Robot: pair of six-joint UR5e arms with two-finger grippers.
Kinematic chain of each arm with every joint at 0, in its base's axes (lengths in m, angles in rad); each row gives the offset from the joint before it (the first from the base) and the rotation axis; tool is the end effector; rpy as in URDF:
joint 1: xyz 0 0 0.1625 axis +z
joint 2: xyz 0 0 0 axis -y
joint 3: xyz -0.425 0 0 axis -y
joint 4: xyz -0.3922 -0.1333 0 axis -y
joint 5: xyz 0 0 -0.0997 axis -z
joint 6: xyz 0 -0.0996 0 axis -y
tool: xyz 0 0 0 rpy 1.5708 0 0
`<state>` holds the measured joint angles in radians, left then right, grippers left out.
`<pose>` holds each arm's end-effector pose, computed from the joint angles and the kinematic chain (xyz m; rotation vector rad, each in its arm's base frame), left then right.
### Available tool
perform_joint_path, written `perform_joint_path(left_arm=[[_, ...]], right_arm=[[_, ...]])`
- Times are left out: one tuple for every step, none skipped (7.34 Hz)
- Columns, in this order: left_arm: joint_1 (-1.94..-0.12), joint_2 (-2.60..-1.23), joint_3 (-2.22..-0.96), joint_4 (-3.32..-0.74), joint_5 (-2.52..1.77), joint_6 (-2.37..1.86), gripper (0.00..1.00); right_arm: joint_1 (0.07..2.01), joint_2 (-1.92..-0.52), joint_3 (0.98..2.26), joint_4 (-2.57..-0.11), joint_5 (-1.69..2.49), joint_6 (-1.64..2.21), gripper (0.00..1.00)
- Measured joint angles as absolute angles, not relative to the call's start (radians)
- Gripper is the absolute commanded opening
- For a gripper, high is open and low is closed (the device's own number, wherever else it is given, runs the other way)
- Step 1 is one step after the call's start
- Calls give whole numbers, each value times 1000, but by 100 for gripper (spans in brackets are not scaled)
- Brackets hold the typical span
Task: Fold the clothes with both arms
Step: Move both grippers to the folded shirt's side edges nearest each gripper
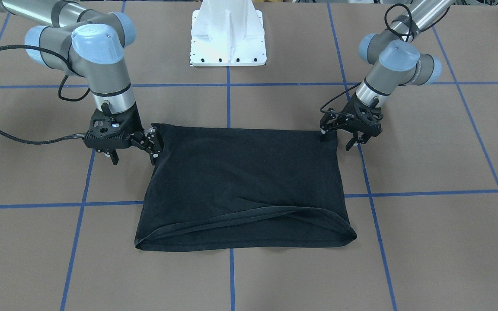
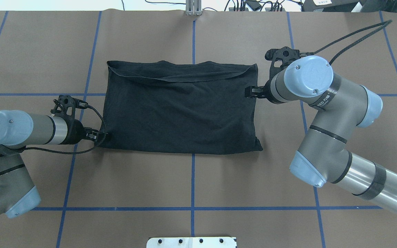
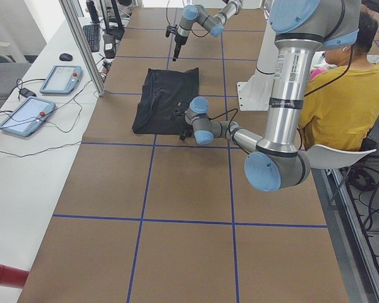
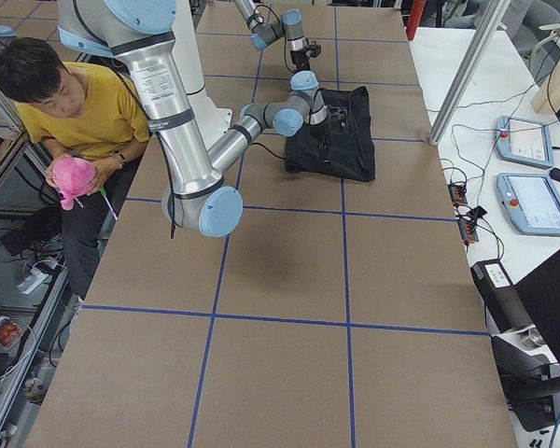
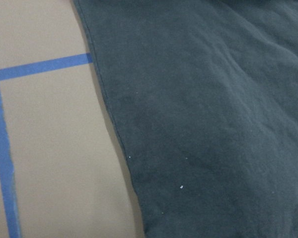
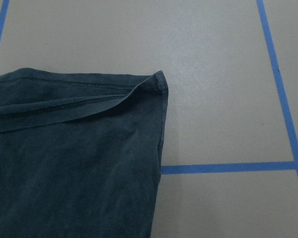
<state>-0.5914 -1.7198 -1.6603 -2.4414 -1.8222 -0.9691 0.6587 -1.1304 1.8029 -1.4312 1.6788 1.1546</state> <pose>0.4168 -0.4107 0.4438 0.4336 1.0391 0.1486 -0.4219 -0.4816 0.2984 0.3282 -0.7502 0.1850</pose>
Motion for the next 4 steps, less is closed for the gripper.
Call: perform_joint_path(left_arm=[[-586, -1720, -1663, -2449, -1824, -983, 82], [-578, -1721, -1667, -2451, -1825, -991, 81], [-571, -1720, -1671, -2451, -1825, -995, 75], [-566, -1719, -1674, -2451, -1825, -998, 67]], right_arm=[[658, -1131, 1803, -1431, 1678, 1155, 100], [658, -1132, 1803, -1431, 1678, 1154, 100], [658, -1132, 1802, -1431, 1678, 1154, 100], [658, -1132, 1802, -1431, 1678, 1155, 100]])
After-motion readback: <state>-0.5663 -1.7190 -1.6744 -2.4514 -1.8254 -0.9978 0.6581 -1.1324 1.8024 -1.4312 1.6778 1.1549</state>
